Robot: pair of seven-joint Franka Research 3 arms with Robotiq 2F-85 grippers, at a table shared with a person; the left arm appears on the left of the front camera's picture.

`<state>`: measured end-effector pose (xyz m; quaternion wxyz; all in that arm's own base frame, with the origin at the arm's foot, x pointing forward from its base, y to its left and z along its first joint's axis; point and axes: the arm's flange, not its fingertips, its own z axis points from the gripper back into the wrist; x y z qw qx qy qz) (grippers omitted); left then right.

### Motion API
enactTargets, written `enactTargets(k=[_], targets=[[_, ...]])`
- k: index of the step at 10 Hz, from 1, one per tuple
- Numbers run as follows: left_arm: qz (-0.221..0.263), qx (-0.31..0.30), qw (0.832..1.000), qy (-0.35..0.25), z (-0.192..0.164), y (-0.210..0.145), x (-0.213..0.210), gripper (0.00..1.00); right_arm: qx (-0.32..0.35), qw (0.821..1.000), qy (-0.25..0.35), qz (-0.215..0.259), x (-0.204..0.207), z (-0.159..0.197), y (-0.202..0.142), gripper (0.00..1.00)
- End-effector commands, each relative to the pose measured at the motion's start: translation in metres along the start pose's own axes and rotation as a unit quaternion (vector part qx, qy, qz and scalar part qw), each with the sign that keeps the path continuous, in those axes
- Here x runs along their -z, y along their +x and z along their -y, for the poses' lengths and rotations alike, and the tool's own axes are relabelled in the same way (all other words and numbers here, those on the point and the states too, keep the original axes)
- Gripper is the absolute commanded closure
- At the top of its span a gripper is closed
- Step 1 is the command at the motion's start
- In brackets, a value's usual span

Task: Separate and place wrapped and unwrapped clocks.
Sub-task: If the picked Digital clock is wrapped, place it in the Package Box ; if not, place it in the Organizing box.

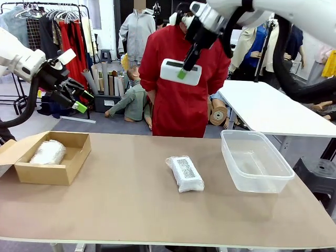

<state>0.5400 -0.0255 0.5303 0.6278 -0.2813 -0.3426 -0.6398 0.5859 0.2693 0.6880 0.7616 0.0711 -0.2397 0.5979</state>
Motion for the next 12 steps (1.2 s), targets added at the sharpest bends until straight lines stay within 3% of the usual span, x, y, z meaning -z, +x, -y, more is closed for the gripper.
enactTargets(k=[1, 3, 8, 9, 12], targets=[[0.001, 0.000, 1.000, 0.004, 0.001, 0.001, -0.002, 0.00, 0.034, 0.998, -0.041, -0.020, -0.020, 0.007, 0.003, 1.00], [0.001, 0.000, 1.000, 0.004, 0.001, 0.001, -0.002, 0.00, 0.112, 0.991, -0.076, -0.007, -0.050, 0.024, -0.021, 1.00], [0.001, 0.000, 1.000, 0.004, 0.001, 0.001, -0.002, 0.00, 0.282, 0.946, -0.154, -0.034, -0.078, 0.045, -0.122, 1.00], [0.001, 0.000, 1.000, 0.004, 0.001, 0.001, -0.002, 0.00, 0.326, 0.933, -0.151, -0.010, -0.078, 0.045, -0.143, 1.00], [0.001, 0.000, 1.000, 0.004, 0.001, 0.001, -0.002, 0.00, 0.399, 0.902, -0.153, -0.061, -0.072, 0.037, -0.187, 1.00]])
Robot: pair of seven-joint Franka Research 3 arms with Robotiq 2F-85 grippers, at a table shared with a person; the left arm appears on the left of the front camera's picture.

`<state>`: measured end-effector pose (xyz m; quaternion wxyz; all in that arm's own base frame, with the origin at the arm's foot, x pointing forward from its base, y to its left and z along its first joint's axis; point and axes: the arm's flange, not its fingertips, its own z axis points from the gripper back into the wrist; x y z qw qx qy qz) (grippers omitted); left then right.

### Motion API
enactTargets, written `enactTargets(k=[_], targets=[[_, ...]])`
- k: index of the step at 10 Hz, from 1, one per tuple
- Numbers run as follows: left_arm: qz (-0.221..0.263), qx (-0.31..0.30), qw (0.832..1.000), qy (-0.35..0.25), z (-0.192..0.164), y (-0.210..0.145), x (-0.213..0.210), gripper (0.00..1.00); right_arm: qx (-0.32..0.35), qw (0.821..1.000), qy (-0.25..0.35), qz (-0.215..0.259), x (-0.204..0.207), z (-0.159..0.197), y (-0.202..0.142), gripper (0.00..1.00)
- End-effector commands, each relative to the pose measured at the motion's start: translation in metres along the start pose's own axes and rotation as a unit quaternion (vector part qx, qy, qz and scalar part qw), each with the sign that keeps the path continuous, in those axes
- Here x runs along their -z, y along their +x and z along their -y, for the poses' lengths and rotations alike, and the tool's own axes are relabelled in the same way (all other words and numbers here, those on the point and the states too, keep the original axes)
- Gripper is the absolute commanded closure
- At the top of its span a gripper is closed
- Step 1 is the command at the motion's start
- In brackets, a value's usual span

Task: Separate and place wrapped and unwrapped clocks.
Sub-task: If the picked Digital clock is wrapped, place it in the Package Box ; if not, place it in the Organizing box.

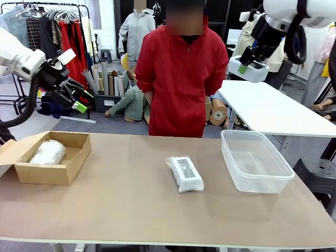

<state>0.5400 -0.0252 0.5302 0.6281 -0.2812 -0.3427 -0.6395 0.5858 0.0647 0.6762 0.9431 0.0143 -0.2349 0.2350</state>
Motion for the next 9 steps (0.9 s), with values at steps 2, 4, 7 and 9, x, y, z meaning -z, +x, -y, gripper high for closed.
enactTargets(k=[2, 4, 7, 9], targets=[[0.001, 0.000, 1.000, 0.003, 0.001, 0.001, -0.002, 0.00, 0.043, 0.999, -0.008, -0.009, 0.005, -0.005, -0.022, 1.00], [0.001, 0.000, 1.000, 0.003, 0.001, 0.001, -0.002, 0.00, 0.019, 1.000, 0.001, -0.011, 0.005, 0.002, -0.011, 1.00], [0.001, 0.000, 1.000, 0.003, 0.001, 0.001, -0.002, 0.00, 0.019, 1.000, 0.001, -0.011, 0.005, 0.002, -0.011, 1.00], [0.001, 0.000, 1.000, 0.003, 0.001, 0.001, -0.002, 0.00, 0.019, 1.000, 0.001, -0.011, 0.005, 0.002, -0.011, 1.00]])
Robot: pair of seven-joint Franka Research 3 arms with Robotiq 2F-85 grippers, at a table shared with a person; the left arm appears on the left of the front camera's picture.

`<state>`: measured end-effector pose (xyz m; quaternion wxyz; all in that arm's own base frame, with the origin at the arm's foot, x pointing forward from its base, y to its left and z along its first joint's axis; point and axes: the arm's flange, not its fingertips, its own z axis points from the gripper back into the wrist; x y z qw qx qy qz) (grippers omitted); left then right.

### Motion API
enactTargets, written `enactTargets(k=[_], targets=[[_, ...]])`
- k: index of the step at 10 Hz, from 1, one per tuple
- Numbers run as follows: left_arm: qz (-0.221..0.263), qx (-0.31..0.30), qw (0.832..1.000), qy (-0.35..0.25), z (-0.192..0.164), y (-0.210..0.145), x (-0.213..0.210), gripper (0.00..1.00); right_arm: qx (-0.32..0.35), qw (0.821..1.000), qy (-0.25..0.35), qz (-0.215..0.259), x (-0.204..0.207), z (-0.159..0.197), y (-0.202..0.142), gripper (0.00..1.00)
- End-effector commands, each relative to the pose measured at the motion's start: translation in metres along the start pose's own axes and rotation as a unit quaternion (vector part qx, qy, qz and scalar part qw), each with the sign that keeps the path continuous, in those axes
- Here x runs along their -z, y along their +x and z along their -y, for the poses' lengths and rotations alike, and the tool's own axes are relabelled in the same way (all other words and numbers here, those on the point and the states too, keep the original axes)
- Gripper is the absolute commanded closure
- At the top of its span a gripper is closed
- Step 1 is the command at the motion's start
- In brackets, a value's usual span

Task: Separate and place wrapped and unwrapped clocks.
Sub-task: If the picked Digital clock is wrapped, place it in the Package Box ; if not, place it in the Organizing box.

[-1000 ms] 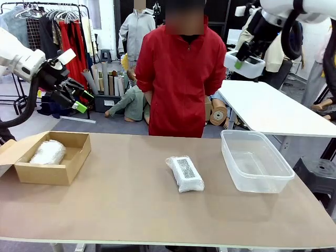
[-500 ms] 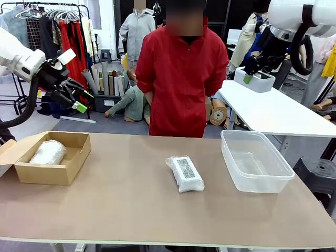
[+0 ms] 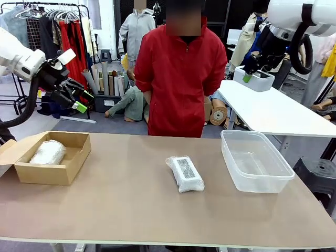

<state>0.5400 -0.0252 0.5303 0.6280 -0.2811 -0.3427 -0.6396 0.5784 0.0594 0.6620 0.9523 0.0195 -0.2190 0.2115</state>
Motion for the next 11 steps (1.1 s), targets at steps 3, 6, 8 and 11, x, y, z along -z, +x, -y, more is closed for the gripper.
enactTargets(k=[3, 6, 8, 11], targets=[[0.001, 0.000, 1.000, 0.003, 0.001, 0.001, -0.001, 0.00, -0.007, 1.000, -0.002, 0.005, -0.004, 0.002, 0.004, 1.00], [0.001, 0.000, 1.000, 0.003, 0.001, 0.001, -0.001, 0.00, 0.000, 1.000, 0.000, 0.000, 0.000, 0.000, 0.000, 1.00], [0.001, 0.000, 1.000, 0.003, 0.001, 0.001, -0.001, 0.00, 0.071, 0.997, -0.013, -0.038, 0.010, 0.010, -0.012, 1.00], [0.001, 0.000, 1.000, 0.003, 0.001, 0.001, -0.001, 0.00, 0.141, 0.988, -0.037, -0.058, 0.020, 0.020, -0.036, 1.00]])
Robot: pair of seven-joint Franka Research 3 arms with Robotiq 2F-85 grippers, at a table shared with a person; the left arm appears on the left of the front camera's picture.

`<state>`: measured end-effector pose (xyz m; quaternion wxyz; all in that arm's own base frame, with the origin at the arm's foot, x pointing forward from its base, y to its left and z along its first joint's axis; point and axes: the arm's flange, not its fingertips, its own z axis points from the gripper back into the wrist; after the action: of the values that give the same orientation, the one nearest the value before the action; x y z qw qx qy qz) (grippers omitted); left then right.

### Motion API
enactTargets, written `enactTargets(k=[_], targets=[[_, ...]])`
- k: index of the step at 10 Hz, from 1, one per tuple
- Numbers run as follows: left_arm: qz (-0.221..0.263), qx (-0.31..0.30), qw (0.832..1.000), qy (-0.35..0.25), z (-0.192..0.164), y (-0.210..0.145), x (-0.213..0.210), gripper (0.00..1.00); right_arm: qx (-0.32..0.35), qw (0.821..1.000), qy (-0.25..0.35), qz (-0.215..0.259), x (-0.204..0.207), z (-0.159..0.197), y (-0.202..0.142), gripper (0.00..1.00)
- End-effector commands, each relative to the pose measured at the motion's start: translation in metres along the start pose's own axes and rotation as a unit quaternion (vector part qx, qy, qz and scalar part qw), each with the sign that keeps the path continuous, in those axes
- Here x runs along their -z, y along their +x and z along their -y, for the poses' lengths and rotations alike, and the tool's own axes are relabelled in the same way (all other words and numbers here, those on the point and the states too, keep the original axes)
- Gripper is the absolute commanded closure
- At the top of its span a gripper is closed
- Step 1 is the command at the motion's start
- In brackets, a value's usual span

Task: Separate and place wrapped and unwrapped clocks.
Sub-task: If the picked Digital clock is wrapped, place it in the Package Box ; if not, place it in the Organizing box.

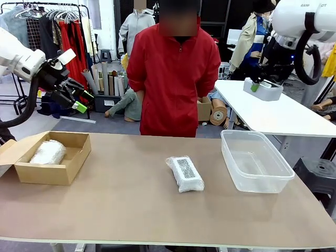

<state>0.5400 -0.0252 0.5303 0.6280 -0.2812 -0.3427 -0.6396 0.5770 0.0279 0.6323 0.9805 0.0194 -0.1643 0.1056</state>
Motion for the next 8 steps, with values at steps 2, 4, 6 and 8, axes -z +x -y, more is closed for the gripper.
enactTargets(k=[2, 4, 6, 8], targets=[[0.001, 0.000, 1.000, 0.003, 0.001, 0.001, -0.002, 0.00, 0.063, 0.997, -0.044, -0.021, 0.016, 0.005, -0.021, 1.00], [0.001, 0.000, 1.000, 0.003, 0.001, 0.001, -0.002, 0.00, 0.076, 0.995, -0.050, -0.051, 0.036, 0.019, -0.027, 1.00], [0.001, 0.000, 1.000, 0.003, 0.001, 0.001, -0.002, 0.00, 0.093, 0.992, -0.058, -0.056, 0.064, 0.025, -0.041, 1.00], [0.001, 0.000, 1.000, 0.003, 0.001, 0.001, -0.002, 0.00, 0.116, 0.991, -0.044, -0.056, 0.094, 0.032, -0.057, 1.00]])
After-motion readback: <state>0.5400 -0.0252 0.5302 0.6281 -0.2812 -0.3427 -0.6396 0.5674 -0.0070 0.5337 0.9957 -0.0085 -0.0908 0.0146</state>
